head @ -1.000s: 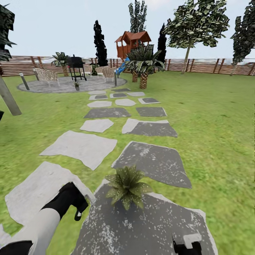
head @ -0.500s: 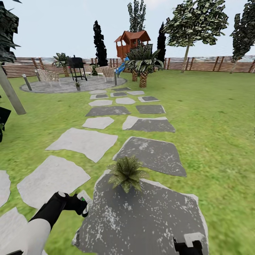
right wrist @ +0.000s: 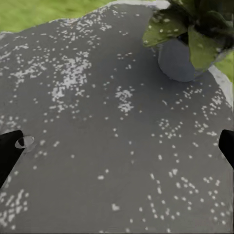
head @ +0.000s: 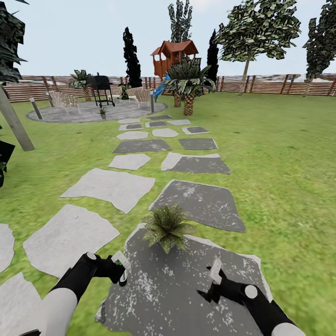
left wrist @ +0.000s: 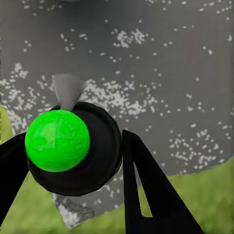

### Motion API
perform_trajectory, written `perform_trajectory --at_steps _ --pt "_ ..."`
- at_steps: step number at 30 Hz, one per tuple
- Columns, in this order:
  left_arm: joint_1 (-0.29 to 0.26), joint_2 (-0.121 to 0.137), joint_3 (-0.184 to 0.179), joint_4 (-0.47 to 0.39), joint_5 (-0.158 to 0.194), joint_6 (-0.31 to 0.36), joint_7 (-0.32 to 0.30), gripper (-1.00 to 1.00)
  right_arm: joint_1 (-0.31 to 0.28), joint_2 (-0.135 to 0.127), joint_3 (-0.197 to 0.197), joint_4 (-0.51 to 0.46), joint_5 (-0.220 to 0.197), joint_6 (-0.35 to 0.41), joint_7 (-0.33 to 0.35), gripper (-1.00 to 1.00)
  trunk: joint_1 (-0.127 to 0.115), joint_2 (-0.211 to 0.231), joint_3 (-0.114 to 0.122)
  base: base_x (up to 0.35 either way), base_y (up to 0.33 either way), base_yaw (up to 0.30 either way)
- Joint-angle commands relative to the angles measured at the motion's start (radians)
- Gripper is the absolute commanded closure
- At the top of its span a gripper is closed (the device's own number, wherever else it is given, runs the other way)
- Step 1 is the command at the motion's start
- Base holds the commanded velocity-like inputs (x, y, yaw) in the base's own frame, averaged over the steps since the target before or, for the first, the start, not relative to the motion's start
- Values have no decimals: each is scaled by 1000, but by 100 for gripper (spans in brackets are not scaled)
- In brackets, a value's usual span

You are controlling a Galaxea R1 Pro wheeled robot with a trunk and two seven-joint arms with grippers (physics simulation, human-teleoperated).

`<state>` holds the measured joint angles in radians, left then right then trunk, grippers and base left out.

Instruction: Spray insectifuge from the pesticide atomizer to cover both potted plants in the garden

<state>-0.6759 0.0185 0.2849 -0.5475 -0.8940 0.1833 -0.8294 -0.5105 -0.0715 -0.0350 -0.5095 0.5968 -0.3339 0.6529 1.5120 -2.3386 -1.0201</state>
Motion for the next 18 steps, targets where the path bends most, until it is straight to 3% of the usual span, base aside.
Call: perform_trajectory --at_steps 1,3,6,8,9,11,13,16,17,18 --pt "-1 -1 5 -2 -4 8 -7 100 -9 1 -3 -22 12 -4 47 -100 0 0 -1 0 0 0" --pt "-1 2 6 -3 -4 9 -7 100 -18 3 -3 -47 14 12 100 -100 0 0 -1 0 0 0" --pt "-1 3 -1 -2 -12 10 -9 100 -22 5 1 -85 15 32 119 -100 0 0 -1 0 0 0" --pt "-1 2 -13 -1 -19 11 -16 100 -23 7 36 -97 15 37 124 -100 0 0 -1 0 0 0" --pt "-1 2 -45 0 -35 11 -24 100 -25 8 65 -100 15 38 125 -100 0 0 -1 0 0 0" --pt "-1 4 -145 0 -70 17 -64 100 -35 9 108 -102 14 39 126 -100 0 0 -1 0 0 0" --pt "-2 2 -200 -1 -82 21 -104 100 -48 25 126 -101 14 39 127 -100 0 0 -1 0 0 0" --pt "-2 -2 -226 -2 -94 20 -158 100 -65 65 133 -100 25 40 128 -100 0 0 -1 0 0 0" --pt "-2 -2 -237 -3 -103 20 -180 100 -72 75 134 -100 39 41 128 100 0 0 -1 0 0 0" --pt "-2 -1 -258 -3 -114 21 -200 100 -81 81 134 -99 51 41 128 100 0 0 -1 0 0 0"
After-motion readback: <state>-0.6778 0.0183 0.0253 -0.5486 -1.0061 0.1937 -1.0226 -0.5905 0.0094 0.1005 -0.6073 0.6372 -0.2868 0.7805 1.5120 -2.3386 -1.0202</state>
